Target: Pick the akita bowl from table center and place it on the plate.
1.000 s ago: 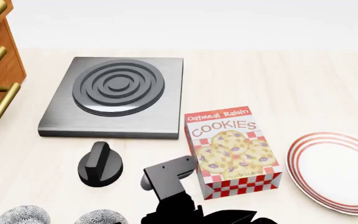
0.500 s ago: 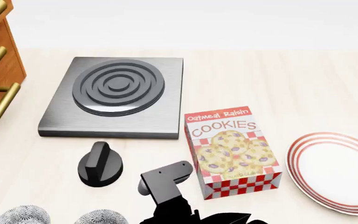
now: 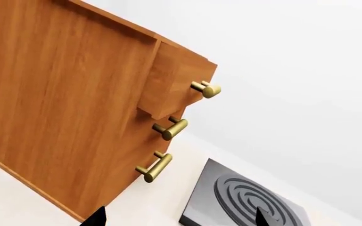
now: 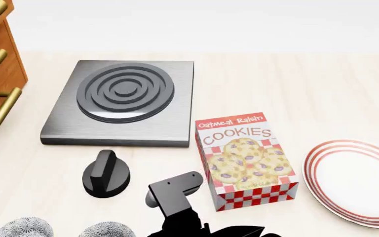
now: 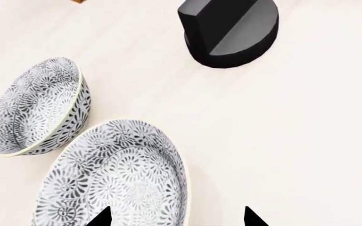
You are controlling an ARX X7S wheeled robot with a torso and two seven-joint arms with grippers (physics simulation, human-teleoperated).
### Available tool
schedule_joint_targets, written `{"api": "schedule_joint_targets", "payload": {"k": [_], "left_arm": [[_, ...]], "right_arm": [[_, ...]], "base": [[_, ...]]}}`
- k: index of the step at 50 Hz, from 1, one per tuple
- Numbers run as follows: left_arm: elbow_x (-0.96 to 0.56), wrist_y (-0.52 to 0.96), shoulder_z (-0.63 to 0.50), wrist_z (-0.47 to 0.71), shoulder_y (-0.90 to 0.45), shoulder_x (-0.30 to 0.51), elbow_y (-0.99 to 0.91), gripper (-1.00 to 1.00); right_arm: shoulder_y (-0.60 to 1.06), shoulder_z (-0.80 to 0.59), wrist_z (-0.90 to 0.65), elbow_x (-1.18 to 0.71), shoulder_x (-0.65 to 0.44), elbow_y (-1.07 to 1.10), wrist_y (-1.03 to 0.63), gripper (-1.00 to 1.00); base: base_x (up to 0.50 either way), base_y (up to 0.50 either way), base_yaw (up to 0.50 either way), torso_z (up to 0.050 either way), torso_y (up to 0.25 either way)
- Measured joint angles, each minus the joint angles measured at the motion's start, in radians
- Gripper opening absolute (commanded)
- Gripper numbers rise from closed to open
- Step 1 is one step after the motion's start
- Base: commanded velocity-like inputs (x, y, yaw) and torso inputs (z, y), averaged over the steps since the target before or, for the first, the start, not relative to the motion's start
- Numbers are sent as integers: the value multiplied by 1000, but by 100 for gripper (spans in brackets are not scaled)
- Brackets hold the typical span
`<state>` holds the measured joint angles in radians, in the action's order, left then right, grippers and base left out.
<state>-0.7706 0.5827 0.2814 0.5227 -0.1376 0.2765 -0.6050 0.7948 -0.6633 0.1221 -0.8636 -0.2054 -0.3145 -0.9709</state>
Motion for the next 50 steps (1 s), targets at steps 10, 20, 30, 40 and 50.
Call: {"api": "schedule_joint_targets", "payload": {"k": [10, 20, 30, 40, 50], "left_arm": [[-8, -2, 1, 4, 2, 4, -2, 100], [-16, -4, 2, 8, 3, 7, -5, 100], [-26, -6, 3, 10, 5, 11, -9, 100], [-34, -9, 3, 12, 7, 14, -13, 100], [-40, -9, -4, 15, 5, 17, -17, 100]], "right_arm": [[-2, -3, 0, -4, -2, 2, 5, -100], [-2, 2, -6, -13, -5, 14, 10, -100], [-13, 21, -30, -25, -19, 46, 20, -100], [-52, 101, -132, -52, -78, 223, 48, -100], [-68, 192, -239, -81, -163, 464, 75, -100]], "base": [[0, 0, 0, 0, 0], [0, 0, 0, 0, 0], [0, 0, 0, 0, 0], [0, 0, 0, 0, 0], [0, 0, 0, 0, 2]]}}
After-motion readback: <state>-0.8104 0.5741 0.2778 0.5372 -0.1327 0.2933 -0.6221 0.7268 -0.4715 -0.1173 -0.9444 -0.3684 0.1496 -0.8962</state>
